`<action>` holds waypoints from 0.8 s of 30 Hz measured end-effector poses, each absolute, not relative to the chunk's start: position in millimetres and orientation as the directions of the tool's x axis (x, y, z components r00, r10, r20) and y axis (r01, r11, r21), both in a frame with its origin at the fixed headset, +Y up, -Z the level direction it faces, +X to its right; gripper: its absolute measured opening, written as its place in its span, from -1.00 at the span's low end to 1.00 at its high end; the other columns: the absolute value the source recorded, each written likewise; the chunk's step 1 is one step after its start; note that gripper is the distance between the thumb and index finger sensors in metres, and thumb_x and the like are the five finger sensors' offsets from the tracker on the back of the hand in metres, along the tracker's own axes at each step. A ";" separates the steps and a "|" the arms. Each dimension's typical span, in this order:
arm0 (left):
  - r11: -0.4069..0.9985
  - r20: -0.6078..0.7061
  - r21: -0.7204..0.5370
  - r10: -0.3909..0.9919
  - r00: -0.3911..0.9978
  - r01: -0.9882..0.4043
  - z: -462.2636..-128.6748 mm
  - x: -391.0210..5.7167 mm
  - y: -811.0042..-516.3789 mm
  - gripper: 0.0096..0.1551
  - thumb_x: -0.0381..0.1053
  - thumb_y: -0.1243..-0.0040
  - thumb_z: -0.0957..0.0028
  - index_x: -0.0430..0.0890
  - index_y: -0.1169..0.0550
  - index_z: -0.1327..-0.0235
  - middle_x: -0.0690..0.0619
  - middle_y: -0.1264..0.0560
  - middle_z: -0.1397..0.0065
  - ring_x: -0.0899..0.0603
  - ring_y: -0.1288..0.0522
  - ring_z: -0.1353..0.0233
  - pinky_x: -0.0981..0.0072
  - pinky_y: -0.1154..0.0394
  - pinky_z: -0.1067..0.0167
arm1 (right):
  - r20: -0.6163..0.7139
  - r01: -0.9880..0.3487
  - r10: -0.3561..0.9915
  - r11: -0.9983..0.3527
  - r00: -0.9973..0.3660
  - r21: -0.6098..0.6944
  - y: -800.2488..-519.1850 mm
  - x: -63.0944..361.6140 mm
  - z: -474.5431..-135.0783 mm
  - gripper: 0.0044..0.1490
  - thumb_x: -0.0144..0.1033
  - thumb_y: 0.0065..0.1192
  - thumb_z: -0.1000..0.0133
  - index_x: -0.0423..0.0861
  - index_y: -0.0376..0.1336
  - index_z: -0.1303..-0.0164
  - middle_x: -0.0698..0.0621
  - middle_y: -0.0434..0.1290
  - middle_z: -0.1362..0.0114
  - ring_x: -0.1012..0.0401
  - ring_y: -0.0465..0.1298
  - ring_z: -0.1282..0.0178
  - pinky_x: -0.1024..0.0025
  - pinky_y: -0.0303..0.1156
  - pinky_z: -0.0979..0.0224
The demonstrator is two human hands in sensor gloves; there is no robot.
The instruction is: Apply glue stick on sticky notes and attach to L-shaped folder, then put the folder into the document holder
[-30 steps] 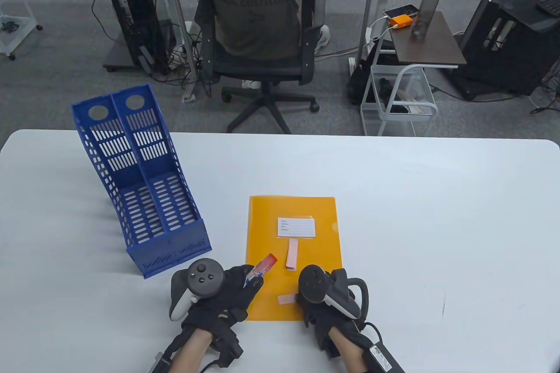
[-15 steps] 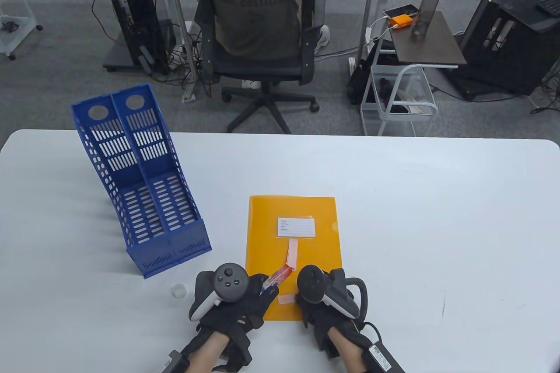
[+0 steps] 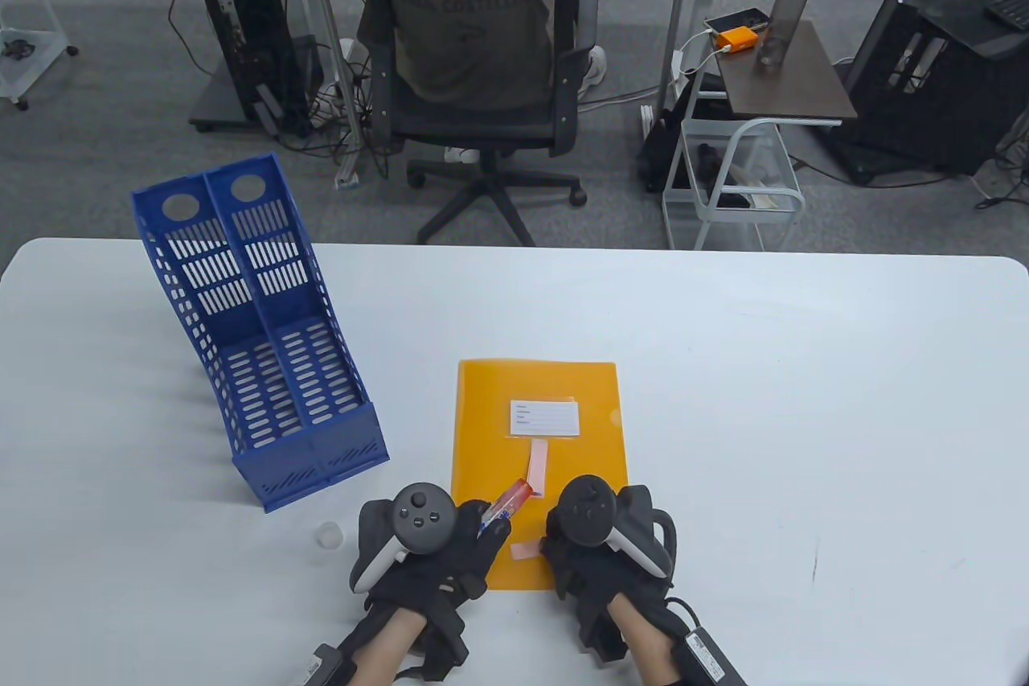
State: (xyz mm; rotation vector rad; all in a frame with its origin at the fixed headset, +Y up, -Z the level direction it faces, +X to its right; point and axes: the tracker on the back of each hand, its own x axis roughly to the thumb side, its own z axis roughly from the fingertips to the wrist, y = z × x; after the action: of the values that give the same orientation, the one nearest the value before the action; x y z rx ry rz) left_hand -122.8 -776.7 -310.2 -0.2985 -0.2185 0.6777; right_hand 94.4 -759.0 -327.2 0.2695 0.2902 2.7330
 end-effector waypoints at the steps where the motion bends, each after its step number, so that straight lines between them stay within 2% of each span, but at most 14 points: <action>1: 0.735 0.097 -0.341 0.648 0.755 -0.586 -310.3 -123.2 -776.9 -0.30 0.32 0.14 -0.11 -0.13 -0.42 -0.29 -0.11 -0.47 -0.50 -0.20 -0.35 -0.55 -0.12 -0.37 -0.29 | 0.143 -0.361 0.401 -0.901 -0.905 0.242 -759.1 95.1 -327.6 -0.49 -0.20 0.47 0.00 -0.26 0.49 -0.02 -0.30 0.32 -0.50 -0.21 0.33 -0.38 -0.07 0.40 -0.30; 7: 0.718 0.077 -0.351 0.662 0.745 -0.601 -310.7 -123.5 -776.4 -0.30 0.31 0.15 -0.12 -0.15 -0.41 -0.30 -0.12 -0.46 -0.51 -0.20 -0.35 -0.55 -0.12 -0.35 -0.30 | 0.107 -0.438 0.481 -0.855 -0.870 0.278 -759.4 103.9 -330.3 -0.50 -0.24 0.43 -0.01 -0.23 0.46 -0.06 -0.29 0.29 -0.51 -0.20 0.30 -0.40 -0.06 0.37 -0.32; 15: 0.692 0.058 -0.341 0.691 0.721 -0.636 -310.7 -125.3 -777.5 -0.29 0.30 0.19 -0.12 -0.16 -0.37 -0.31 -0.16 -0.46 -0.50 -0.21 -0.35 -0.55 -0.12 -0.35 -0.29 | 0.057 -0.574 0.603 -0.780 -0.796 0.249 -759.0 119.9 -332.7 -0.51 -0.23 0.45 -0.02 -0.20 0.47 -0.08 -0.28 0.38 -0.47 -0.19 0.38 -0.37 -0.06 0.42 -0.28; 19: 0.681 0.055 -0.349 0.701 0.711 -0.644 -311.5 -126.4 -777.7 -0.29 0.30 0.19 -0.12 -0.16 -0.36 -0.31 -0.13 -0.46 -0.50 -0.21 -0.34 -0.55 -0.11 -0.35 -0.29 | 0.058 -0.582 0.597 -0.796 -0.800 0.165 -745.1 126.7 -329.6 -0.51 -0.19 0.50 0.01 -0.17 0.52 -0.04 -0.37 0.50 -0.33 -0.20 0.56 -0.18 -0.04 0.55 -0.09; 22: 0.671 0.053 -0.352 0.710 0.702 -0.653 -312.3 -127.8 -778.2 -0.29 0.30 0.22 -0.13 -0.17 -0.33 -0.32 -0.14 -0.45 -0.50 -0.21 -0.34 -0.55 -0.11 -0.36 -0.29 | 0.065 -0.499 0.501 -0.866 -0.863 0.043 -728.2 128.3 -327.9 -0.51 -0.16 0.52 0.02 -0.17 0.54 -0.01 -0.30 0.65 -0.13 -0.11 0.69 0.03 0.06 0.63 0.10; 24: 0.673 0.062 -0.341 0.713 0.699 -0.656 -312.5 -128.1 -778.4 -0.28 0.30 0.22 -0.12 -0.18 -0.30 -0.32 -0.16 -0.46 -0.49 -0.21 -0.35 -0.54 -0.11 -0.37 -0.27 | 0.060 -0.445 0.443 -0.895 -0.894 -0.018 -720.6 126.6 -329.6 -0.50 -0.16 0.51 0.02 -0.20 0.53 0.00 -0.29 0.66 -0.07 0.00 0.74 0.25 0.17 0.64 0.27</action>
State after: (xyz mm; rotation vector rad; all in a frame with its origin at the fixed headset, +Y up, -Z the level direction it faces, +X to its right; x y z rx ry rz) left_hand -128.1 -778.4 -312.5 -0.3056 -0.1970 0.7758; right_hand 126.6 -720.6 -329.6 0.0741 -0.0435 2.6796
